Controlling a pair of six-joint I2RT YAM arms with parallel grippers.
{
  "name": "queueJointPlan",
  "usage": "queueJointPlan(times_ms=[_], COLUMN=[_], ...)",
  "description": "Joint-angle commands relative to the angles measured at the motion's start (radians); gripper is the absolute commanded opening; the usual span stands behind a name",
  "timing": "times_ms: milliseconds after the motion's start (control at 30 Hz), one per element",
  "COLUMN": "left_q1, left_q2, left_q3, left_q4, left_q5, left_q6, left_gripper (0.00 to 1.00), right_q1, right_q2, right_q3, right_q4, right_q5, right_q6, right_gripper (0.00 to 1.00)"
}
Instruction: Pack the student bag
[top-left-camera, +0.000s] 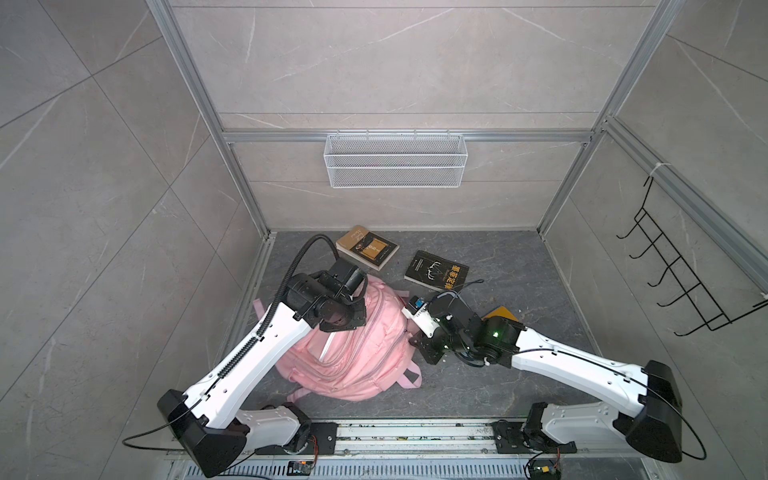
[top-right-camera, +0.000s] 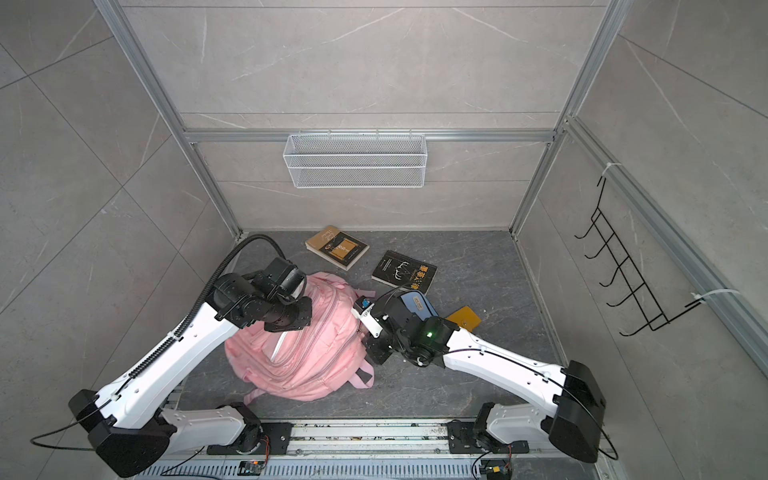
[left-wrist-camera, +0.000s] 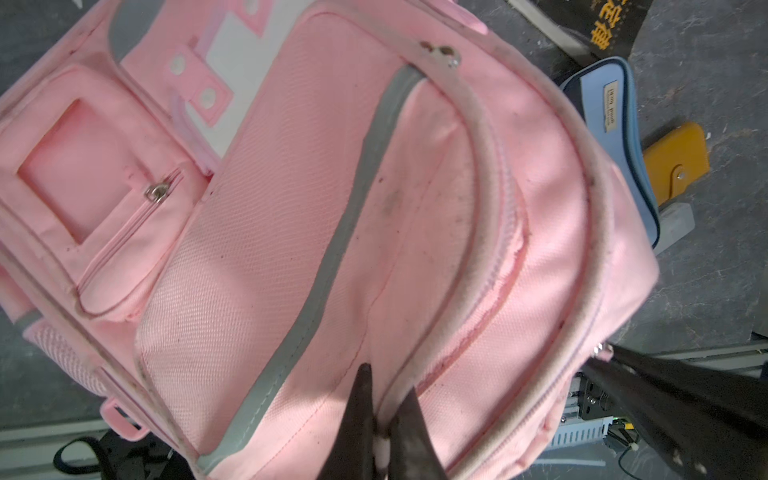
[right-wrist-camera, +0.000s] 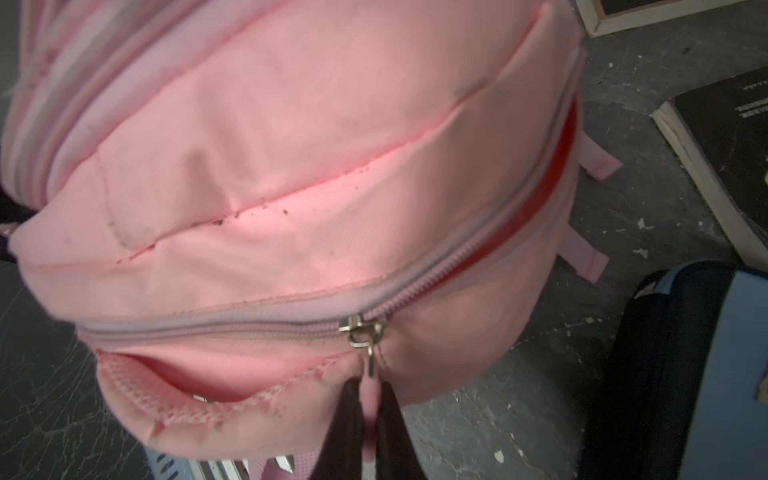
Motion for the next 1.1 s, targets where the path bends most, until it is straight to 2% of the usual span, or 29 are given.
queueJointPlan(times_ms=[0, 100, 267, 467, 667, 1067], left_q1=[0.008, 0.036, 0.145, 0.259, 0.280, 0.303], left_q2=[0.014, 0.043, 0.106, 0.205, 0.268, 0.270], left_q3=[0.009, -0.014, -0.040, -0.017, -0.003, -0.072], left_q4=[0.071, 0.151, 0.295, 0.430, 0.489, 0.662], left_q5=[0.023, 0.076, 0.168, 0.254, 0.289, 0.389], left_q6=[-0.025, -0.002, 0.008, -0.032, -0.091, -0.313], left_gripper=[0.00, 0.00, 0.00, 0.00, 0.00, 0.00], right_q1=[-0.044, -0.066, -0.069, -0.020, 0.053, 0.192], right_q2=[0.052, 0.078, 0.075, 0.060, 0.074, 0.179], right_q3=[0.033, 0.039, 0.038, 0.021, 0.024, -0.012], right_q4=[0.031, 0.039, 0.015, -0.033, -0.072, 0.079], right_q5=[-0.043, -0.049, -0.049, -0.026, 0.042, 0.115], right_q6=[-0.030, -0.048, -0.093, -0.114, -0.110, 0.045], right_gripper=[0.00, 0.00, 0.00, 0.00, 0.00, 0.00])
